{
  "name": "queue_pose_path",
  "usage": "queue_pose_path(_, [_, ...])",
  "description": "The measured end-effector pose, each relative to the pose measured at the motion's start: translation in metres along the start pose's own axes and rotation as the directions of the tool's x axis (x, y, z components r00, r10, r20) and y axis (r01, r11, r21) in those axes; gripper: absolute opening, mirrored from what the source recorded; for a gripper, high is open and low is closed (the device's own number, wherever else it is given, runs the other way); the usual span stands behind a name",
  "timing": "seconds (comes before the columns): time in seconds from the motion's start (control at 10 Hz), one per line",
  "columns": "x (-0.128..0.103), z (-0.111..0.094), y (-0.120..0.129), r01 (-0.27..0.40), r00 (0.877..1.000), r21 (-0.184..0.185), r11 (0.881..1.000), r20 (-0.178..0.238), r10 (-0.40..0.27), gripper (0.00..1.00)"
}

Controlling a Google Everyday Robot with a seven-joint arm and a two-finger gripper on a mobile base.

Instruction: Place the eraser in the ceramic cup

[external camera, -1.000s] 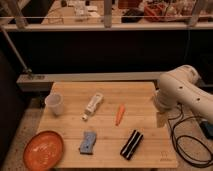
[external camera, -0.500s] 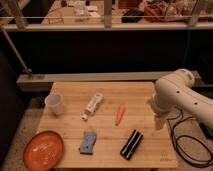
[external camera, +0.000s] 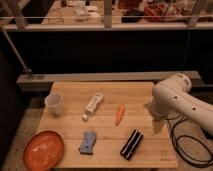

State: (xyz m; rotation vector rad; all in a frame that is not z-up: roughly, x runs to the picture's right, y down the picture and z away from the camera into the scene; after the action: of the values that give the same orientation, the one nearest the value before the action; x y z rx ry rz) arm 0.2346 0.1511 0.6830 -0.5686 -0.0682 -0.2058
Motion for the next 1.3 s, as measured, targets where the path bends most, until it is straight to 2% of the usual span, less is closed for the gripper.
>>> queue_pose_path(1.3, [-0.026, 0.023, 0.021, 0.117, 0.991, 0.022, 0.993, 0.066, -0.118, 0.8])
